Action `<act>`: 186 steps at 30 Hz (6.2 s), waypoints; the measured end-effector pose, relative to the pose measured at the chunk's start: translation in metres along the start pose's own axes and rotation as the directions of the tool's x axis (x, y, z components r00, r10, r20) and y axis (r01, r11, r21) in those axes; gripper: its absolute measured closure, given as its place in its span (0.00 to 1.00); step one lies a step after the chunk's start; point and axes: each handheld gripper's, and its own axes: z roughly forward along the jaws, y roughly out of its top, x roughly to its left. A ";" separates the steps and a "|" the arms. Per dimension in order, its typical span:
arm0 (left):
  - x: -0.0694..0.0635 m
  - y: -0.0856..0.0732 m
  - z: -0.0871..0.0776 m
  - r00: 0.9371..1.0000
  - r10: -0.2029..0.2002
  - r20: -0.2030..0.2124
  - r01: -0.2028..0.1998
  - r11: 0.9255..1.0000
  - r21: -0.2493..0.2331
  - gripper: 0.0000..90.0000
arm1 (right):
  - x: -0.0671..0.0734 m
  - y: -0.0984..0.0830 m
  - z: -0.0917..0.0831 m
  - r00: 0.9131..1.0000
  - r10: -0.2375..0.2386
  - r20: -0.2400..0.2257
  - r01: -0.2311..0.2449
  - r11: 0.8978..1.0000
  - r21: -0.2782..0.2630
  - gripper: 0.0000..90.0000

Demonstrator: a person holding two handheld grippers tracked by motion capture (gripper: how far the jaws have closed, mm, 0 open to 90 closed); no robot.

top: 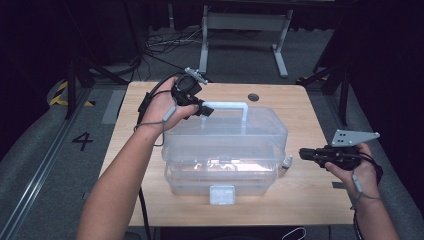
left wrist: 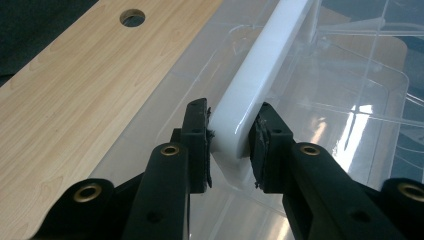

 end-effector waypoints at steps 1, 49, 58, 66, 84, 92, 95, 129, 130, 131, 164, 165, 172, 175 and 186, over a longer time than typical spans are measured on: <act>0.001 0.001 0.000 1.000 -0.002 -0.001 0.002 1.000 0.001 0.80 | 0.005 0.003 0.001 1.000 -0.020 -0.018 0.020 1.000 -0.001 0.97; -0.005 -0.014 -0.043 0.995 0.026 -0.099 -0.044 0.983 -0.180 0.54 | 0.026 0.019 0.033 0.985 -0.068 -0.157 0.043 0.986 -0.159 1.00; -0.012 -0.036 -0.078 0.997 -0.024 -0.074 0.005 0.969 -0.247 0.58 | 0.022 0.025 0.032 0.986 -0.072 -0.152 0.044 0.982 -0.182 1.00; -0.023 -0.053 -0.098 0.996 -0.029 -0.090 0.003 0.960 -0.281 0.58 | 0.018 0.030 0.033 0.986 -0.067 -0.151 0.036 0.980 -0.195 1.00; -0.042 -0.108 -0.113 0.995 -0.051 -0.080 0.020 0.935 -0.353 0.62 | 0.012 0.047 0.038 0.993 -0.031 -0.118 0.003 0.974 -0.225 1.00; -0.047 -0.129 -0.107 0.994 -0.068 -0.084 0.033 0.934 -0.357 0.67 | 0.009 0.052 0.039 0.996 -0.011 -0.093 -0.012 0.969 -0.248 1.00; -0.054 -0.139 -0.104 0.997 -0.066 -0.046 0.045 0.927 -0.372 0.72 | 0.008 0.054 0.039 0.997 -0.002 -0.082 -0.019 0.967 -0.256 1.00; -0.025 -0.138 -0.036 0.976 -0.133 -0.170 0.049 0.903 -0.427 0.98 | 0.006 0.061 0.039 0.998 0.048 -0.046 -0.059 0.954 -0.292 1.00; -0.023 -0.138 -0.035 0.978 -0.128 -0.166 0.046 0.904 -0.425 0.98 | 0.006 0.061 0.039 0.998 0.048 -0.044 -0.059 0.955 -0.290 1.00; -0.022 -0.137 -0.035 0.979 -0.130 -0.157 0.051 0.902 -0.428 0.97 | 0.006 0.062 0.039 0.998 0.047 -0.044 -0.058 0.956 -0.287 1.00; -0.007 -0.122 -0.036 0.972 -0.150 -0.182 0.047 0.879 -0.474 0.99 | 0.026 0.071 0.014 0.986 0.090 0.142 -0.044 0.953 -0.301 0.61; -0.007 -0.122 -0.036 0.972 -0.150 -0.182 0.047 0.879 -0.474 0.99 | 0.027 0.072 0.013 0.982 0.099 0.162 -0.046 0.952 -0.302 0.59; -0.008 -0.122 -0.037 0.972 -0.150 -0.179 0.048 0.879 -0.475 0.99 | 0.025 0.075 0.019 0.956 0.135 0.262 -0.052 0.953 -0.299 0.51; -0.008 -0.122 -0.037 0.972 -0.150 -0.179 0.048 0.879 -0.475 0.99 | 0.023 0.078 0.026 0.953 0.136 0.270 -0.051 0.952 -0.303 0.50; -0.008 -0.123 -0.037 0.975 -0.146 -0.167 0.050 0.878 -0.477 0.98 | 0.019 0.092 0.048 0.931 0.141 0.336 -0.028 0.947 -0.321 0.47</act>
